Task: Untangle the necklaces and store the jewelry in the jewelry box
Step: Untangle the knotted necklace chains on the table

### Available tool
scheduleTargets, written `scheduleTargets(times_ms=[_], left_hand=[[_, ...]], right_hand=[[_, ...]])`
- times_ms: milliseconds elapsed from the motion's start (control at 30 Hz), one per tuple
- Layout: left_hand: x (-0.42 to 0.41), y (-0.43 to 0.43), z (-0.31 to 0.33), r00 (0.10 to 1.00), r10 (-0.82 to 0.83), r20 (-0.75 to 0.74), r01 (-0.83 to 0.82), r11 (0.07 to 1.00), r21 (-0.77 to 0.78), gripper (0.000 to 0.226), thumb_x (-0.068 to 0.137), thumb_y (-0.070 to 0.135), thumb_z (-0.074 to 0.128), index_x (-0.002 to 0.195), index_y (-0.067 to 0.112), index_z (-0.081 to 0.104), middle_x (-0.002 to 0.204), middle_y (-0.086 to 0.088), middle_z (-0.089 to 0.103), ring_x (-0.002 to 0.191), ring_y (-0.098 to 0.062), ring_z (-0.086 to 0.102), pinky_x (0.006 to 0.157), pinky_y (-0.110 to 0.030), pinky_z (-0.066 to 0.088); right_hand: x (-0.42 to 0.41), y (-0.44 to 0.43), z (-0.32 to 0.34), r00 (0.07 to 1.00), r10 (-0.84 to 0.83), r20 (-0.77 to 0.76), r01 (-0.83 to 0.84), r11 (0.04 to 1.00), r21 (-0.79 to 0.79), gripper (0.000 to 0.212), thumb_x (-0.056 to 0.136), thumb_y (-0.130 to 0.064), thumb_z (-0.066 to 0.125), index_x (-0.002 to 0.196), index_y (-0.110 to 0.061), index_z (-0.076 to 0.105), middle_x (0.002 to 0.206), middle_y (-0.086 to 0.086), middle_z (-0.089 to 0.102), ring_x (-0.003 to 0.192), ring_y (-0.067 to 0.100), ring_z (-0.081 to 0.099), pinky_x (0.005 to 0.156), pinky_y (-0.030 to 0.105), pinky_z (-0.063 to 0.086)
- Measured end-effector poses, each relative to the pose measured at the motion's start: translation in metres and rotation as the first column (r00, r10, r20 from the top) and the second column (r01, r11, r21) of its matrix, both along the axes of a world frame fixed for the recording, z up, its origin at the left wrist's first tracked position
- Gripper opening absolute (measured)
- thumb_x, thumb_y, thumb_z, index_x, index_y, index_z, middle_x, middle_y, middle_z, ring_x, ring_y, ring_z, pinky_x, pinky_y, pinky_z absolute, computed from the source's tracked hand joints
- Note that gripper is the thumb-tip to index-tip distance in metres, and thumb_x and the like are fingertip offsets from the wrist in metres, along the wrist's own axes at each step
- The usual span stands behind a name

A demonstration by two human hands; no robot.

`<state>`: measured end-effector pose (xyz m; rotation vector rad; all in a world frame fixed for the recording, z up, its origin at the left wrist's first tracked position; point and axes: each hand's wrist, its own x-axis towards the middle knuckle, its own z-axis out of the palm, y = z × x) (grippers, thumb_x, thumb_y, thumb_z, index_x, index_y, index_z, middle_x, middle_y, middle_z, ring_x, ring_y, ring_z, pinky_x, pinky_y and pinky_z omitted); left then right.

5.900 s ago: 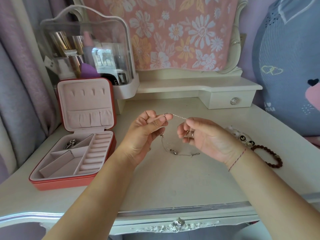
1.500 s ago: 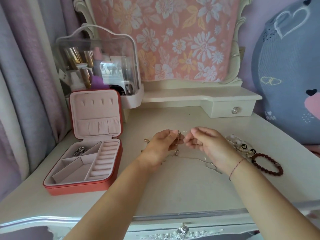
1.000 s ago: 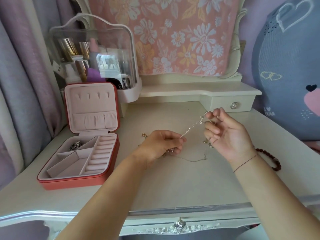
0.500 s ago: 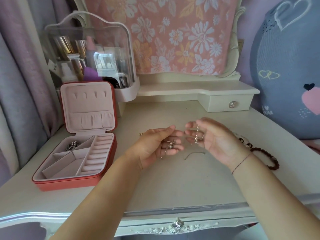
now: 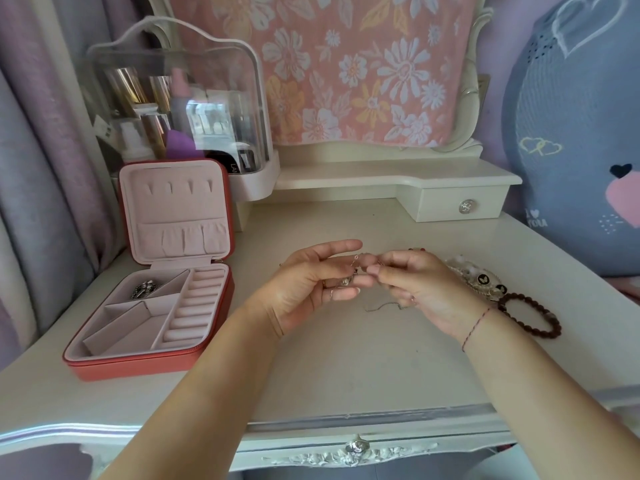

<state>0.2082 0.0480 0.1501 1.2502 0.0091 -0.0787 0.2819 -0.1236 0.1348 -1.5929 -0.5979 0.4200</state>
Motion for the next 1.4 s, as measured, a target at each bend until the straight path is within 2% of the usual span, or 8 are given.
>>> scheduleTargets(times_ms=[100,200,367,600,767,900,1100,1400], left_hand=[[0.000,0.000,0.000,1.000,0.022,0.019,-0.023,0.999,0.027,0.039,0.090,-0.009,0.051,0.126,0.006,0.056,0.112,-0.011,0.072,0.074,-0.016,0.072,0.055,-0.019,0.056],[0.000,0.000,0.000,0.998,0.053,0.032,-0.055,0.997,0.049,0.037,0.090,-0.009,0.052,0.124,0.005,0.057,0.105,-0.009,0.073,0.065,-0.014,0.069,0.048,-0.017,0.050],[0.000,-0.002,0.000,0.997,0.073,0.015,-0.075,0.992,0.101,0.030,0.089,-0.008,0.057,0.115,0.007,0.061,0.082,-0.004,0.072,0.057,-0.013,0.065,0.045,-0.016,0.045],[0.001,-0.005,-0.003,0.999,0.047,-0.027,-0.042,0.986,0.164,0.025,0.090,-0.008,0.056,0.109,0.007,0.062,0.075,-0.003,0.069,0.057,-0.014,0.066,0.045,-0.017,0.045],[0.004,-0.004,-0.006,0.997,0.057,-0.047,-0.047,0.981,0.188,0.023,0.090,-0.007,0.055,0.109,0.004,0.063,0.075,-0.006,0.066,0.055,-0.014,0.062,0.045,-0.018,0.044],[0.006,-0.002,-0.010,0.993,0.102,-0.054,-0.088,0.972,0.217,0.020,0.093,-0.004,0.054,0.106,0.004,0.065,0.070,-0.005,0.064,0.055,-0.011,0.059,0.049,-0.017,0.045],[0.008,0.002,-0.008,0.974,0.224,0.016,-0.225,0.970,0.091,0.014,0.095,0.000,0.053,0.098,0.009,0.063,0.067,0.000,0.064,0.050,-0.010,0.058,0.046,-0.016,0.041],[0.010,0.003,-0.009,0.979,0.202,0.001,-0.201,0.979,-0.041,0.019,0.099,0.005,0.045,0.095,0.006,0.063,0.063,0.000,0.054,0.045,-0.007,0.039,0.045,-0.013,0.034]], right_hand=[[0.001,0.000,0.001,0.999,-0.045,-0.013,0.044,0.999,-0.019,0.010,0.088,-0.015,0.065,0.090,-0.005,0.068,0.050,-0.009,0.028,0.043,0.007,0.020,0.043,0.018,0.016],[0.002,0.000,0.002,0.996,-0.078,-0.048,0.079,0.996,0.028,0.017,0.086,-0.016,0.065,0.094,-0.001,0.068,0.049,-0.010,0.027,0.042,0.007,0.019,0.042,0.018,0.016],[0.003,-0.003,0.006,0.984,-0.052,-0.168,0.083,0.980,0.179,0.014,0.074,-0.023,0.066,0.078,-0.010,0.066,0.050,-0.008,0.025,0.040,0.005,0.019,0.040,0.017,0.014],[0.007,-0.006,0.009,0.963,0.024,-0.268,0.070,0.939,0.336,0.010,0.077,-0.023,0.061,0.081,-0.014,0.058,0.054,-0.007,0.032,0.042,0.005,0.022,0.043,0.020,0.012],[0.009,-0.007,0.011,0.915,0.083,-0.396,0.135,0.861,0.491,0.005,0.078,-0.020,0.058,0.077,-0.016,0.057,0.066,-0.003,0.045,0.052,0.009,0.040,0.047,0.018,0.030],[0.011,-0.008,0.011,0.886,0.146,-0.440,0.161,0.793,0.587,0.007,0.079,-0.019,0.056,0.073,-0.016,0.058,0.075,0.001,0.055,0.067,0.015,0.053,0.065,0.025,0.049],[0.010,-0.011,0.013,0.868,0.163,-0.469,0.174,0.785,0.595,0.010,0.081,-0.021,0.055,0.072,-0.016,0.058,0.072,0.000,0.054,0.064,0.015,0.054,0.082,0.034,0.047],[0.008,-0.007,0.012,0.842,0.206,-0.498,0.144,0.805,0.575,0.015,0.089,-0.021,0.044,0.076,-0.015,0.048,0.076,0.005,0.067,0.078,0.021,0.070,0.068,0.029,0.058]])
